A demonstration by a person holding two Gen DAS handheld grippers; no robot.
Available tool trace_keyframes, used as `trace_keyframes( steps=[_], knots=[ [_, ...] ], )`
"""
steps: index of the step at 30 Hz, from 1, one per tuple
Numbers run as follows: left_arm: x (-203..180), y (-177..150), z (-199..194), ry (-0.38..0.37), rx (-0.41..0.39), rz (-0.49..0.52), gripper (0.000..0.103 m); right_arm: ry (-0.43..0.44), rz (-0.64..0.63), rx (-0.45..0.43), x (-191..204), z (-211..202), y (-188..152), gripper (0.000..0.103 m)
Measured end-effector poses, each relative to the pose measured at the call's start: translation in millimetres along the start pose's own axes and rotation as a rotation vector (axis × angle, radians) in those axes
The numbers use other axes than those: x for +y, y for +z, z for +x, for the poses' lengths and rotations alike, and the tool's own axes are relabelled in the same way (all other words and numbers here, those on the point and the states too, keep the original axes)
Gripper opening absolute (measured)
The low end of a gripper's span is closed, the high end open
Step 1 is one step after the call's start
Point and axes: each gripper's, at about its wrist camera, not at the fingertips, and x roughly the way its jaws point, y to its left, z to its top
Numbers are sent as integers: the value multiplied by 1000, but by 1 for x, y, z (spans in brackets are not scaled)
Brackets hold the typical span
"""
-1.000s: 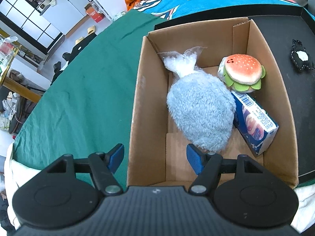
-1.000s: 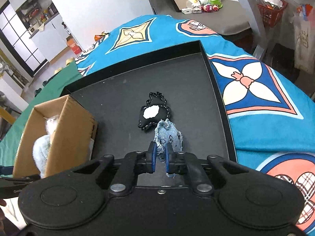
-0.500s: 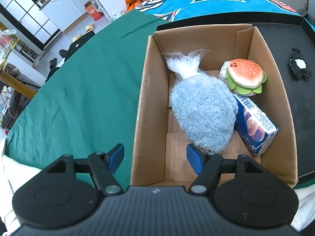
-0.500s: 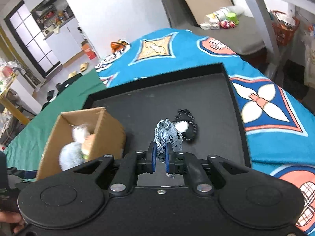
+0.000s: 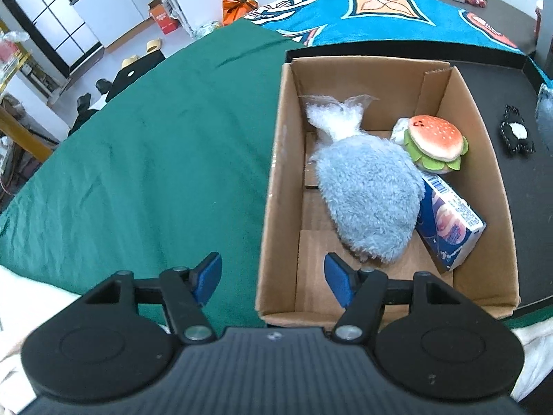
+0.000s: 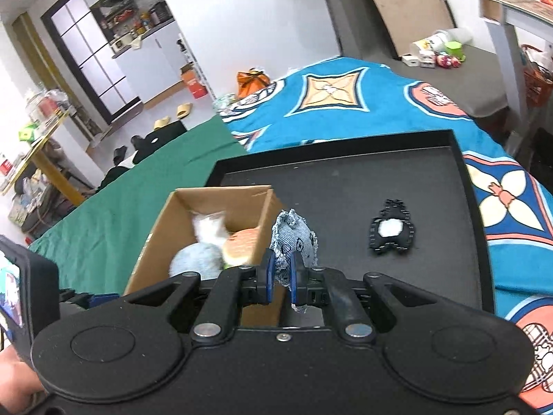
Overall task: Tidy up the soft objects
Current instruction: 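Lift the denim plush with the right tool over the box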
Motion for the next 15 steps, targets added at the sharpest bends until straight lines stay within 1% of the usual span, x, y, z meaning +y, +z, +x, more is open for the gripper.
trace_keyframes(
  steps=[4,6,7,9,10,12,15],
  knots=[
    [6,-1,0,-24,-1,-26,58,16,-24,7,17,-1,-1,9],
    [10,-2,-1,-35,3,-36,50,24,-33,13,25,0,-1,9],
    [12,-3,0,-42,4,-43,49,30,-36,17,29,0,-1,9],
    [14,-3,0,-50,6,-53,40,41,-45,24,37,2,-2,9],
    [16,-3,0,-57,7,-60,38,46,-49,28,41,2,-3,9],
    [19,-4,2,-67,10,-72,29,59,-52,38,49,4,-4,9],
    [23,-7,4,-89,15,-92,20,72,-66,48,60,6,-6,9]
  ],
)
